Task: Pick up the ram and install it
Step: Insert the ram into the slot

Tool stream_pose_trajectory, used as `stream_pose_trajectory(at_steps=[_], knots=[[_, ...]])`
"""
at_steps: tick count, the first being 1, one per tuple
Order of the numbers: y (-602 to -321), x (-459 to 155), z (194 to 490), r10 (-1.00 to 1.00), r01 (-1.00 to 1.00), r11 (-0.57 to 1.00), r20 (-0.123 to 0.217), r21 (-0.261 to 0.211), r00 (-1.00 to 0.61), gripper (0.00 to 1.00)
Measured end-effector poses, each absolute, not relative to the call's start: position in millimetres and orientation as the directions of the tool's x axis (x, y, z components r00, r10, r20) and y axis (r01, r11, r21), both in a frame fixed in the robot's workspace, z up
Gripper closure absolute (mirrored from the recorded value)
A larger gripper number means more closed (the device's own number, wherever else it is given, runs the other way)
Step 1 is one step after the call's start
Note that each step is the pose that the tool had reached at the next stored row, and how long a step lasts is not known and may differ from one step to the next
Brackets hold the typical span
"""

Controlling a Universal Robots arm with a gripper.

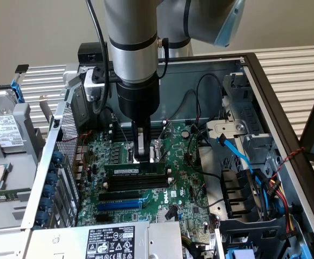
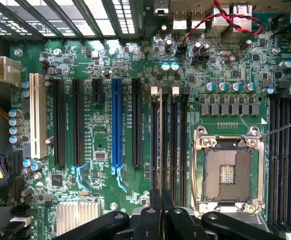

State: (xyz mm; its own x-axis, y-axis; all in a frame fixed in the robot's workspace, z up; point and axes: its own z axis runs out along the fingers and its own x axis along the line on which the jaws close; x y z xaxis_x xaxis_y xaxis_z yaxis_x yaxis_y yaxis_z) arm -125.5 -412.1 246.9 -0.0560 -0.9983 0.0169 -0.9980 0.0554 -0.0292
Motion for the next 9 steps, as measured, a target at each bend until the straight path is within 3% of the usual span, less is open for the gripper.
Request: stream_pose_trajectory(at_steps=[9], knots=[[-416.8, -121.6, 246.3, -0.998, -0.997, 0.065, 0.017, -0.029, -0.065, 0.88]])
